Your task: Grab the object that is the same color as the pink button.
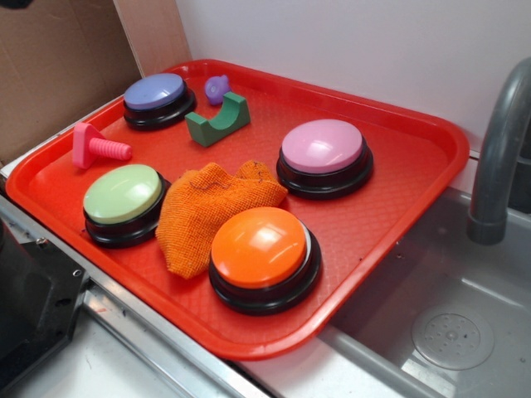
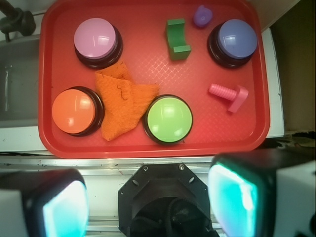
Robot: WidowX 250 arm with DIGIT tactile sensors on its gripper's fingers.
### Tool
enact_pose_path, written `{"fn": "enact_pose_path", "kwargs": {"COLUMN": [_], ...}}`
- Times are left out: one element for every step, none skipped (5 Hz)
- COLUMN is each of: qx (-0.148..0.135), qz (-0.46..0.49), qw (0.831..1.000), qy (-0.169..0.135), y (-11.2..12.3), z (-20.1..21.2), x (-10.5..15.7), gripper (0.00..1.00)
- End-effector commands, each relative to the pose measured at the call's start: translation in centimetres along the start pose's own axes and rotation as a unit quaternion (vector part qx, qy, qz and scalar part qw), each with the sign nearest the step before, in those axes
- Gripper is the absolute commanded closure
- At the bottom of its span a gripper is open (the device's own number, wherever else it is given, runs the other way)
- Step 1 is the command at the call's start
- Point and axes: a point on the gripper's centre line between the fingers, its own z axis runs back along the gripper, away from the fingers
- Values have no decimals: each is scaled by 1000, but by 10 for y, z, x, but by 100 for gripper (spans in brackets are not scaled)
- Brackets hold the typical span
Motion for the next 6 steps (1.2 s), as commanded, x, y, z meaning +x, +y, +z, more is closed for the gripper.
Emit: {"fn": "enact_pose_path", "kwargs": {"qx": [0, 5, 17, 52, 47, 53], "qz": [0, 51, 115, 182, 249, 277], "qw": [1000, 998, 992, 980, 965, 957], "qy": [0, -22, -51, -59, -70, -71], "y": [0, 21, 36, 62, 96, 118], "z": [0, -13, -24, -44, -73, -100], "x": [0, 8, 11, 17, 25, 33], "gripper": [0, 0, 0, 0, 0, 0]}}
